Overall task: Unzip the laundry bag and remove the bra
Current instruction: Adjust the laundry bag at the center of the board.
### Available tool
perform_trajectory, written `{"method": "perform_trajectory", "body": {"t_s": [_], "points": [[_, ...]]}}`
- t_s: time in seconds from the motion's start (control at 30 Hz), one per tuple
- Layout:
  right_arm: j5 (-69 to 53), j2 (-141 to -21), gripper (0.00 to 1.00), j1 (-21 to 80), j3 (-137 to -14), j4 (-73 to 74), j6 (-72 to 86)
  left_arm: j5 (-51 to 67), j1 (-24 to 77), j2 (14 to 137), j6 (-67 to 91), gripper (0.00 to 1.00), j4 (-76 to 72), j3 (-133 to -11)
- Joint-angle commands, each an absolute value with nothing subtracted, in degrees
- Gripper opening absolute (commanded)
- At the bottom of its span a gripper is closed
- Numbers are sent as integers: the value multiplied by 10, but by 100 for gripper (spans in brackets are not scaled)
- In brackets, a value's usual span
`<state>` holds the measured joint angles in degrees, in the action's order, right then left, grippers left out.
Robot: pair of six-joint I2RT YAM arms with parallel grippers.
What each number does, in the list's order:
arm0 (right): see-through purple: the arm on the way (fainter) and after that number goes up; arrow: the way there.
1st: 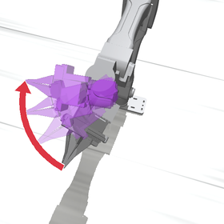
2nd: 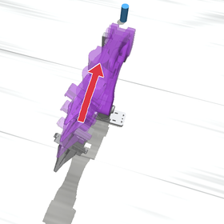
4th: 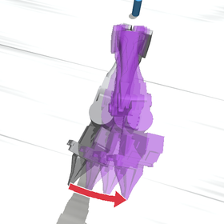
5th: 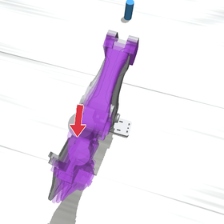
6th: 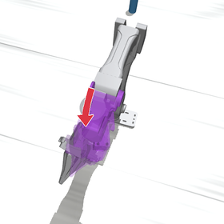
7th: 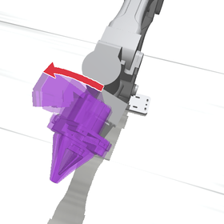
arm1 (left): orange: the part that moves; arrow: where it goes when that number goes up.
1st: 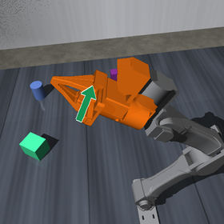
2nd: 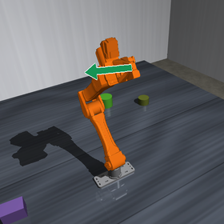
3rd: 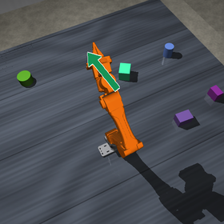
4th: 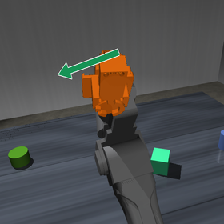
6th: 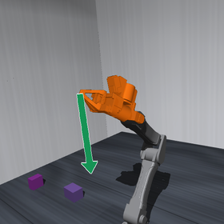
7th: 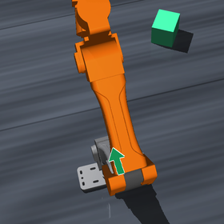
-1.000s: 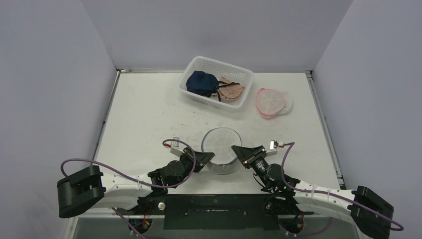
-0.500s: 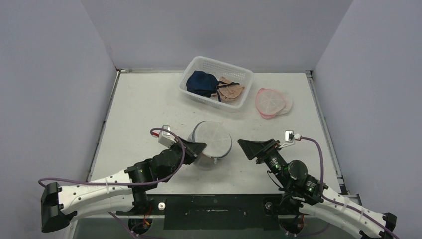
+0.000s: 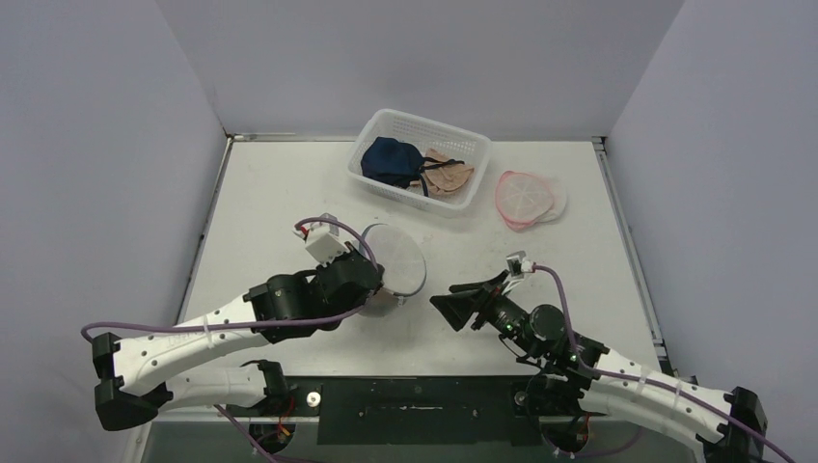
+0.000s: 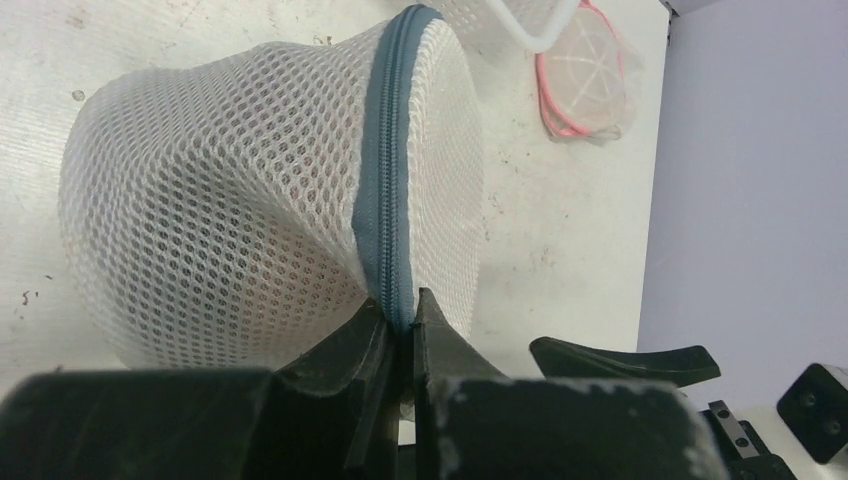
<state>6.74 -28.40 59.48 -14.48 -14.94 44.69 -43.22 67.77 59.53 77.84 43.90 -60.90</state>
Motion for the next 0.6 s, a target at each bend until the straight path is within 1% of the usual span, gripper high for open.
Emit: {"method": "perform_trajectory", "body": {"t_s": [0.0, 0.1, 0.13, 0.33, 0.47, 0.57], "points": [[-23, -349, 75, 615, -151, -291, 425, -438, 675, 552, 796, 0, 419, -590], [-25, -391, 65, 649, -167, -314, 411, -432, 672, 544, 801, 0, 416, -588], [-24, -405, 64, 658, -173, -320, 406, -430, 671, 543, 803, 0, 415, -588], [-21, -486, 67, 689, -199, -362, 400, -415, 670, 536, 812, 0, 397, -580], [-2, -511, 64, 690, -189, -421, 427, -404, 668, 532, 813, 0, 384, -574], [23, -534, 63, 690, -196, -436, 440, -400, 668, 533, 814, 0, 381, -573]]}}
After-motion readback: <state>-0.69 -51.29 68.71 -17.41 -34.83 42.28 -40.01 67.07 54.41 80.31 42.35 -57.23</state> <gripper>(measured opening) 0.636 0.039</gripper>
